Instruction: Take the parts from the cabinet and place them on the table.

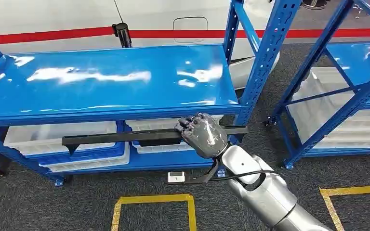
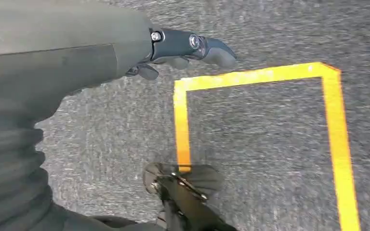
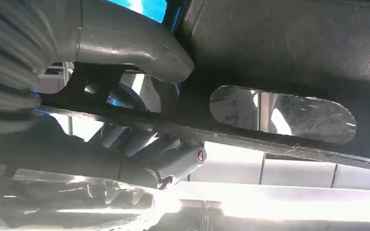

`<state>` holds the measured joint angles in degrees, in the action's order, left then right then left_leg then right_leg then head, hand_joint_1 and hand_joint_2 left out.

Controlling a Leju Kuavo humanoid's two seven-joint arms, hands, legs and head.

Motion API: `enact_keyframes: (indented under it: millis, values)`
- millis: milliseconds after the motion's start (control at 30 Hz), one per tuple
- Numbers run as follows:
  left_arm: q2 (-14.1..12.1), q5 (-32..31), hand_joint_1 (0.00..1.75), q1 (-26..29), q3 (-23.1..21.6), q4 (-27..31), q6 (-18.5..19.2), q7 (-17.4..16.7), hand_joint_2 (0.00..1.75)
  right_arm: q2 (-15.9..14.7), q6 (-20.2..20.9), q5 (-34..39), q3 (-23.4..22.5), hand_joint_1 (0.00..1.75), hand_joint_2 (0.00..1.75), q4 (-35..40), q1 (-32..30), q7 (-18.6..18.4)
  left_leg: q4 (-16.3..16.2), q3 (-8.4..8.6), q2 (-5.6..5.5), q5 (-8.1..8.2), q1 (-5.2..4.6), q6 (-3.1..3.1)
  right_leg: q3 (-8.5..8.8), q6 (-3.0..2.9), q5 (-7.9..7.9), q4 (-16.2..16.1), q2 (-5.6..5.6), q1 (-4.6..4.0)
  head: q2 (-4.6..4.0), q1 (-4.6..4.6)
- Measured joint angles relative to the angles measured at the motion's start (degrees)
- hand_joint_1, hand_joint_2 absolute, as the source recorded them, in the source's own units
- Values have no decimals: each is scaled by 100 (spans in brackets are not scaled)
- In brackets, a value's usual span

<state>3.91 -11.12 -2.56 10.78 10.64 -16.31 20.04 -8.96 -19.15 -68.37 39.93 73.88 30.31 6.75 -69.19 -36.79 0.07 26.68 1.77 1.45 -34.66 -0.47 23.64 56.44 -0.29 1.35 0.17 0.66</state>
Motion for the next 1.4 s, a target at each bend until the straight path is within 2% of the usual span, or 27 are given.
enact_keyframes:
  millis: [33,67,200,233,300,333,400,433,500,533,567,600,633,700,733,800,867,900,933,967,1033,1067,1100,1233,1267,1333,1400]
  values:
    - [-2,0,0,-7,0,2,0,0,175,4,0,0,-2,175,175,0,5,0,496,391,-3,-47,15,-6,-53,31,-41,28,5,6,0,7]
    - [0,0,0,-27,0,2,0,0,175,9,0,0,-7,175,175,2,16,0,987,701,-36,217,2,-14,-92,82,-79,43,5,-13,0,7]
    - [-2,0,0,-32,0,2,0,0,175,22,0,-2,-4,175,175,0,51,0,1107,649,-51,91,-109,-245,-109,281,-293,-42,-4,-11,0,-2]
    - [2,15,0,-37,2,2,0,0,175,9,0,-2,-7,175,175,-4,59,0,1204,616,-15,-33,-51,-332,-158,308,-261,-9,-4,-52,0,-11]
    - [13,13,0,-56,2,4,2,2,175,0,0,0,-9,175,175,-9,68,2,1219,444,13,-195,-103,-437,-412,167,315,480,10,-39,0,-24]
    - [11,15,0,-55,2,4,2,4,175,0,2,0,-9,175,175,-13,68,2,1214,329,13,-283,-122,-455,-554,117,654,984,10,-38,0,-22]
    - [9,13,0,-54,4,4,4,7,175,-2,4,0,-9,175,175,-20,68,2,1206,126,16,-433,-158,-471,-716,147,944,1766,10,-39,0,-24]
    - [11,13,0,-54,2,4,15,11,175,-9,13,0,-9,175,175,-31,68,4,1206,3,17,-524,-182,-475,-658,205,875,1929,11,-47,0,-28]
    - [15,13,0,-54,2,4,22,15,175,-11,22,0,-9,175,175,-42,83,4,1206,-198,14,-689,-234,-475,-186,273,538,1466,10,-86,0,-26]
    - [18,13,0,-55,2,4,24,17,175,-9,28,0,-9,175,175,-42,105,4,1206,-279,7,-768,-256,-473,178,215,482,996,11,-134,0,-24]
    - [28,13,0,-58,2,4,31,22,175,-7,33,2,-11,175,175,-42,143,4,1198,-327,8,-844,-252,-469,642,80,607,398,7,-194,0,-17]
    - [39,13,0,-55,4,7,33,24,175,11,35,2,-20,175,175,-39,182,4,1202,-382,9,-909,-286,-433,1045,-6,819,-262,-14,-247,0,-20]
    - [39,13,0,-48,4,7,33,26,175,15,37,11,-28,175,175,-42,191,4,1280,-368,29,-1024,-257,-403,950,43,746,-199,-27,-248,0,29]
    - [46,13,0,-35,2,4,46,31,175,22,39,13,-35,175,175,-44,208,4,1405,-369,36,-1198,-206,-332,840,-17,622,-293,-5,-267,0,2]
    - [35,13,0,-30,4,2,46,31,175,22,42,11,-35,175,175,-50,207,4,1474,-416,32,-1265,-224,-298,833,-72,462,-444,-13,-129,0,-24]
    - [24,13,0,-13,2,0,44,33,175,46,50,11,-31,175,175,-59,225,7,1059,-538,-18,-564,-168,-217,761,-165,260,-445,-32,-72,0,-39]
    - [17,18,0,-9,2,0,42,31,175,77,72,13,-26,175,175,-70,226,7,50,-730,-29,96,-85,-97,612,-116,152,-435,-40,-54,0,-24]
    - [9,24,0,-11,2,0,37,31,175,90,96,15,-24,175,175,-85,227,22,-362,-790,-28,219,-43,-31,535,-93,96,-412,-50,-37,0,-24]
    - [2,37,0,-10,2,0,35,31,175,101,120,31,-24,175,175,-101,227,57,-556,-755,-26,175,5,21,449,-42,46,-389,-56,-10,0,-22]
    - [0,68,0,-10,4,0,28,31,175,103,120,57,-17,175,175,-125,235,107,-507,-611,-25,14,58,77,344,-10,-20,-366,-60,22,0,-22]
    - [0,98,0,-15,9,2,-7,37,175,109,114,118,2,175,175,-179,275,203,225,50,-11,-299,165,219,118,95,-85,-211,-57,112,0,-15]
    - [4,103,0,-23,9,4,-26,53,175,120,105,142,2,175,175,-206,310,234,688,384,-11,-170,224,293,34,122,-98,-117,-57,117,0,-15]
    - [39,114,0,-35,9,4,-33,72,175,122,92,162,-4,175,175,-232,363,262,1047,607,-69,59,139,316,-90,159,-122,-40,-47,66,0,35]
    - [15,118,0,-30,26,4,-35,111,175,166,70,181,7,175,175,-384,431,297,1033,405,-49,-41,29,-14,-181,438,-309,-78,-55,21,0,6]
    - [18,114,0,-41,26,7,-33,118,175,166,70,186,9,175,175,-424,449,301,1053,355,-27,-123,36,-138,-262,401,-143,41,-50,74,0,7]
    - [4,92,0,-55,26,7,-31,118,175,166,70,192,7,175,175,-457,473,291,1055,189,-23,-246,5,-312,-553,271,455,718,-38,69,0,-13]
    - [4,79,0,-60,26,7,-17,116,175,164,74,203,9,175,175,-485,477,264,1052,2,-22,-400,-39,-360,-802,271,898,1674,-9,52,0,-24]
